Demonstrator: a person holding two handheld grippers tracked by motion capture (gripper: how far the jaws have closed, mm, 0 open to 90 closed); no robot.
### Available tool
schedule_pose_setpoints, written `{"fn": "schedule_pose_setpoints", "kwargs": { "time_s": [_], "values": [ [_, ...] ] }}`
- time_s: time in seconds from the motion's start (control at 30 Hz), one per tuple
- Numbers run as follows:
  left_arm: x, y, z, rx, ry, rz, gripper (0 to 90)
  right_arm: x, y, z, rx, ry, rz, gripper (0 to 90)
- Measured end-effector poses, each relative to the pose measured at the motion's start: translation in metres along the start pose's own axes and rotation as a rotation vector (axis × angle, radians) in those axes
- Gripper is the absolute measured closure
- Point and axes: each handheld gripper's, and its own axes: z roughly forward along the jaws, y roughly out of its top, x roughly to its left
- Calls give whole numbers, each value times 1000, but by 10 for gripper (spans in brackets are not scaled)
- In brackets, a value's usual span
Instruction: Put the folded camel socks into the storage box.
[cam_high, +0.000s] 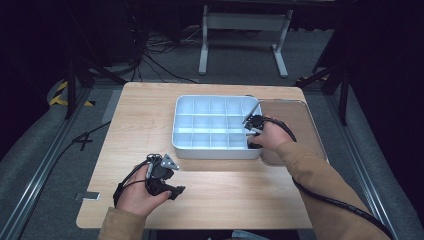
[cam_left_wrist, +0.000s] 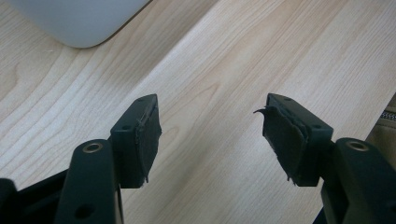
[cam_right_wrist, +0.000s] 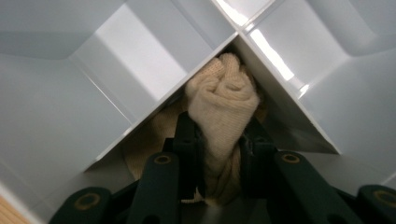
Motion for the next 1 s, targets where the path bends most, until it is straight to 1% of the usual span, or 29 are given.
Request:
{"fn": "schedule_pose_setpoints", "kwargs": {
  "time_s": [0.03, 0.1, 0.13, 0.17, 0.2, 0.23, 0.27, 0.33, 0.37, 0.43, 0.5, 0.63, 0.67, 0.7, 0.73, 0.77, 0.83, 0.9, 1.0],
  "values": [
    [0, 0, 0, 2, -3, 0, 374, 0, 0, 0, -5, -6, -2, 697],
    [1, 0, 0, -2, -8, 5, 374, 1, -1, -1, -15, 3, 2, 641],
    [1, 0, -1, 1, -2, 7, 374, 2, -1, -3, -17, 11, 16, 610],
    [1, 0, -1, 4, -5, 1, 374, 2, -2, -5, -29, 15, 19, 607],
    [1, 0, -2, 0, -3, 5, 374, 2, -2, -7, -39, 14, 22, 603],
    [2, 0, -2, -4, -3, 4, 375, 2, -4, -12, -57, 11, 20, 604],
    [2, 0, -3, -3, -9, 5, 375, 2, -5, -17, -82, 15, 30, 596],
    [2, 0, -3, 6, -9, 8, 377, 1, -8, -25, -116, 14, 34, 567],
    [2, 0, -3, -1, -4, 8, 377, 2, -11, -31, -142, 22, 33, 564],
    [1, 0, -3, -8, 3, 7, 378, 4, -14, -38, -168, 22, 26, 565],
    [0, 0, -4, -10, -1, 2, 379, 6, -18, -47, -211, 23, 19, 570],
    [1, 0, -4, -13, -1, 2, 380, 10, -25, -61, -294, 48, 16, 571],
    [1, 0, -4, -14, 0, 2, 380, 11, -27, -64, -313, 47, 17, 571],
    [1, 0, -4, -14, 0, 2, 380, 11, -27, -64, -313, 47, 17, 571],
    [1, 0, -5, -10, 0, 3, 380, 12, -32, -70, -354, 50, 7, 570],
    [1, 0, -5, -10, 0, 3, 381, 12, -32, -70, -354, 50, 7, 570],
    [1, 0, -5, -15, 1, 3, 381, 14, -38, -76, -397, 62, 0, 569],
    [1, 0, -5, -17, -4, -1, 381, 15, -44, -81, -435, 70, -17, 569],
    [4, 0, -7, -19, -9, -3, 384, 16, -55, -88, -477, 82, -28, 569]
  ]
}}
